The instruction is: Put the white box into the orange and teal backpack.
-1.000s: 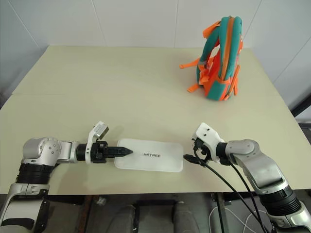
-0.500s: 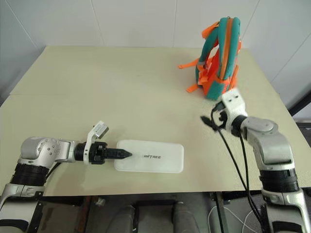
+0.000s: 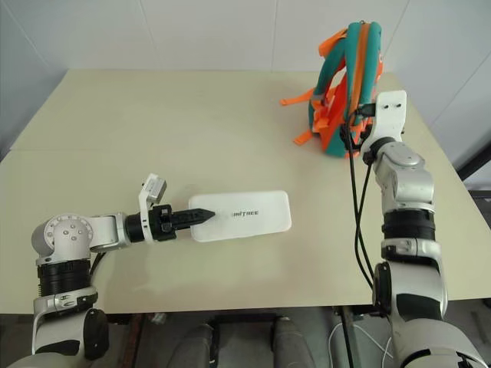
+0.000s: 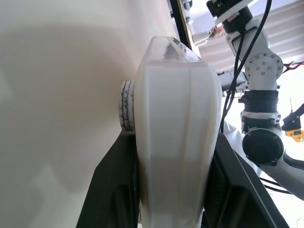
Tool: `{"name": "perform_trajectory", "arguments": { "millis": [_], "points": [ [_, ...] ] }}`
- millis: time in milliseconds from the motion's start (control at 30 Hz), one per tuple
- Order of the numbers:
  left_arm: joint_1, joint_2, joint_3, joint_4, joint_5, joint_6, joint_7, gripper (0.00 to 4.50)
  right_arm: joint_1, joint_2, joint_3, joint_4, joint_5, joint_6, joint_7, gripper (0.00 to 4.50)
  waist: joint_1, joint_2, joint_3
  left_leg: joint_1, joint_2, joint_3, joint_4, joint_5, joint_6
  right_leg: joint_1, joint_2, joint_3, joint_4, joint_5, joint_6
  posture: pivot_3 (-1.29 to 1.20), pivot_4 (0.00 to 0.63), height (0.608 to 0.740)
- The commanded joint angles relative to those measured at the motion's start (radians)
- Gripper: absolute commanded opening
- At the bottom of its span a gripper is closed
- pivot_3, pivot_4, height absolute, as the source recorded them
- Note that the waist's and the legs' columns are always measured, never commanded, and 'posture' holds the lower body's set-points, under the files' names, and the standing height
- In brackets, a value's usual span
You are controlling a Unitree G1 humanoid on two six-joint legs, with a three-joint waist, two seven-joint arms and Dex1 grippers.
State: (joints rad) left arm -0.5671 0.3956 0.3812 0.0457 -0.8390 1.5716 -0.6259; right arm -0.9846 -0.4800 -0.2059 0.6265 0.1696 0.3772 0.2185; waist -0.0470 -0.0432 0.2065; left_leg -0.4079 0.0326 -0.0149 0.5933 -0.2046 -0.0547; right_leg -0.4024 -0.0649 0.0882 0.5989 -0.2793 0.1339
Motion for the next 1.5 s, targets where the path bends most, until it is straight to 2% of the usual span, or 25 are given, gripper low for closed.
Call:
{"name": "perform_trajectory", "arguments": {
  "millis": [33, 167, 233, 433, 500, 667, 733, 933, 1133, 1267, 1500],
  "points": [
    [0.006, -0.034, 0.059, -0.061, -0.040, 0.022, 0.037, 1.27, -0.076, 0.009, -0.026, 0.120, -0.006, -0.136, -0.020, 4.50, -0.008, 0.000, 0.000, 0.000, 0.000, 0.000, -0.001, 0.000, 0.000, -0.001, 0.000, 0.000, 0.000, 0.000, 0.001, 0.00, 0.150, 0.740],
    [0.016, -0.071, 0.096, -0.090, -0.040, 0.030, 0.079, 1.27, -0.139, 0.031, -0.015, 0.256, -0.012, -0.233, -0.016, 4.50, -0.014, 0.000, 0.000, -0.001, 0.000, 0.000, -0.001, 0.000, -0.001, -0.003, 0.001, 0.001, 0.002, -0.001, 0.002, 0.00, 0.150, 0.740],
    [0.022, -0.081, 0.109, -0.104, -0.038, 0.031, 0.096, 1.27, -0.152, 0.039, -0.021, 0.280, -0.001, -0.256, -0.007, 4.19, -0.015, 0.000, 0.000, -0.002, 0.000, 0.000, -0.001, 0.000, -0.002, -0.004, 0.001, 0.001, 0.003, -0.001, 0.002, 0.00, 0.150, 0.740],
    [0.030, -0.102, 0.138, -0.127, -0.042, 0.036, 0.129, 1.27, -0.162, 0.032, -0.026, 0.291, 0.010, -0.272, 0.007, 2.36, -0.014, 0.000, 0.000, -0.002, 0.000, 0.000, 0.000, 0.000, -0.003, -0.006, 0.001, 0.001, 0.005, -0.001, 0.002, 0.00, 0.150, 0.740],
    [0.032, -0.100, 0.139, -0.129, -0.041, 0.035, 0.135, 1.27, -0.155, 0.025, -0.027, 0.270, 0.015, -0.265, 0.019, 1.60, -0.014, 0.000, 0.000, -0.002, 0.000, 0.000, 0.000, 0.000, -0.003, -0.006, 0.001, 0.001, 0.006, -0.001, 0.002, 0.00, 0.150, 0.740],
    [0.013, -0.083, 0.127, -0.103, -0.034, 0.022, 0.134, 1.27, -0.120, -0.001, -0.027, 0.177, 0.026, -0.226, 0.050, 0.11, -0.013, 0.001, 0.001, -0.003, 0.000, 0.000, 0.000, 0.000, -0.003, -0.006, 0.001, 0.001, 0.006, -0.001, 0.002, 0.00, 0.150, 0.740],
    [0.006, -0.075, 0.123, -0.090, -0.033, 0.017, 0.131, 1.27, -0.100, -0.007, -0.024, 0.125, 0.031, -0.205, 0.063, 0.01, -0.012, 0.001, 0.001, -0.004, 0.000, 0.000, 0.000, 0.001, -0.003, -0.008, 0.001, 0.001, 0.006, -0.001, 0.002, 0.00, 0.150, 0.740],
    [-0.028, -0.022, 0.101, -0.030, -0.032, -0.001, 0.101, 1.27, 0.051, -0.039, -0.011, -0.220, 0.083, -0.023, 0.159, 0.01, -0.013, 0.004, 0.002, -0.007, 0.000, 0.000, 0.000, 0.001, -0.003, -0.011, 0.002, 0.002, 0.009, -0.002, 0.003, 0.00, 0.150, 0.740],
    [-0.093, 0.063, 0.102, 0.104, -0.034, -0.027, 0.053, 1.27, 0.299, -0.148, -0.034, -0.665, 0.178, 0.248, 0.254, 0.01, -0.007, 0.006, 0.003, -0.009, 0.000, 0.000, 0.001, 0.001, -0.003, -0.013, 0.002, 0.002, 0.011, -0.003, 0.003, 0.00, 0.150, 0.740],
    [-0.165, 0.128, 0.118, 0.255, -0.034, -0.064, 0.003, 1.27, 0.482, -0.196, -0.165, -0.981, 0.373, 0.462, 0.284, 0.01, -0.001, 0.006, 0.004, -0.010, 0.000, -0.002, 0.001, 0.001, -0.003, -0.014, 0.002, 0.001, 0.011, -0.004, 0.003, 0.00, 0.150, 0.740],
    [-0.262, 0.229, 0.051, 0.451, 0.015, -0.158, -0.076, 1.27, 0.646, -0.202, -0.420, -1.237, 0.639, 0.676, 0.225, 0.01, -0.002, 0.006, 0.004, -0.012, 0.000, -0.002, 0.004, 0.001, -0.003, -0.016, 0.002, 0.001, 0.012, -0.004, 0.003, 0.00, 0.150, 0.740]
  ]
}}
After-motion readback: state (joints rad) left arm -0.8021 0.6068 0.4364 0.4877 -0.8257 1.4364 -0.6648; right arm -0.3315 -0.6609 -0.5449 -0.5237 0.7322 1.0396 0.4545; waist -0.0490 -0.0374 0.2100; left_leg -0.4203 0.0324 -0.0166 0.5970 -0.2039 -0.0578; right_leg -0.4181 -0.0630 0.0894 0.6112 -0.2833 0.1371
